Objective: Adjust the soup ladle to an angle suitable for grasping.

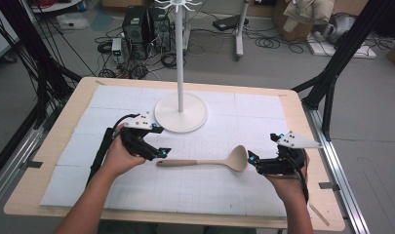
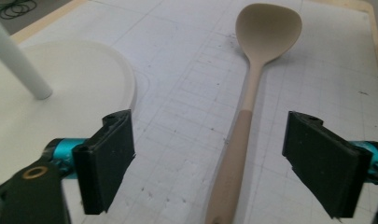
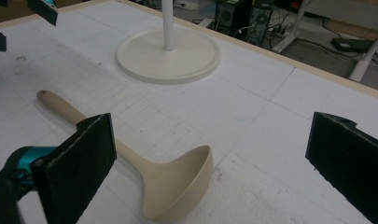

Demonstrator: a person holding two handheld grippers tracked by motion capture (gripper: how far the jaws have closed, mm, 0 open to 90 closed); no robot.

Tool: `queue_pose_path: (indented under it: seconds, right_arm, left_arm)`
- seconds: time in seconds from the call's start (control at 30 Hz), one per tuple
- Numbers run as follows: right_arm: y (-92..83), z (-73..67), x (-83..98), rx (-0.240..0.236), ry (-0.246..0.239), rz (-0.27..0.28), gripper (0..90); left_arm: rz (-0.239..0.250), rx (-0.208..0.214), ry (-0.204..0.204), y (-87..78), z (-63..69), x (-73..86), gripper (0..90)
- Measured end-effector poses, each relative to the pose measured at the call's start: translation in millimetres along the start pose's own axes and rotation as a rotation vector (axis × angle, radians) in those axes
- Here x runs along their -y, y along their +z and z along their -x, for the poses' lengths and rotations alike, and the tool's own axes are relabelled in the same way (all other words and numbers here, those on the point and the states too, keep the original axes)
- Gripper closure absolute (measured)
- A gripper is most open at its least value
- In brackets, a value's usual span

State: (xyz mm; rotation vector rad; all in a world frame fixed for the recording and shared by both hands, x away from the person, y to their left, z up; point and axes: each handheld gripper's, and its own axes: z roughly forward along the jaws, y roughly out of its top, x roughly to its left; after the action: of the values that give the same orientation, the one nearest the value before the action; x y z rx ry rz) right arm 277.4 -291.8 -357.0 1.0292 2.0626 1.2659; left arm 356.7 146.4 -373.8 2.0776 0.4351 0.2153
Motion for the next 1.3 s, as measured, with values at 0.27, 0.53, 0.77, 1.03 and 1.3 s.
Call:
queue_pose_path:
  seconds: [0.27,0.53,0.77,1.03,1.3]
  right_arm:
    - [-1.1,-3.1,-1.2,-0.018,0.001,0.022,0.5]
    - [-1.5,-3.3,-0.9,-0.028,-0.001,0.036,0.4]
    - [-3.7,-3.5,-0.1,-0.02,0.0,0.032,0.4]
    - [-1.0,-2.2,4.4,-0.018,0.006,0.013,0.4]
    - [-2.5,-3.1,0.6,-0.021,-0.005,0.022,0.4]
  left_arm:
    - [0.122,-0.065,-0.07,-41.1,0.4,17.7,1.7]
    - [0.173,-0.1,-0.074,-70.1,-0.2,28.2,1.7]
    - [0.235,-0.142,-0.055,-90.4,-8.8,34.3,1.7]
    - [0.269,-0.186,-0.055,-107.3,-15.7,44.9,1.6]
    - [0.269,-0.209,-0.056,-112.2,-9.7,49.6,1.7]
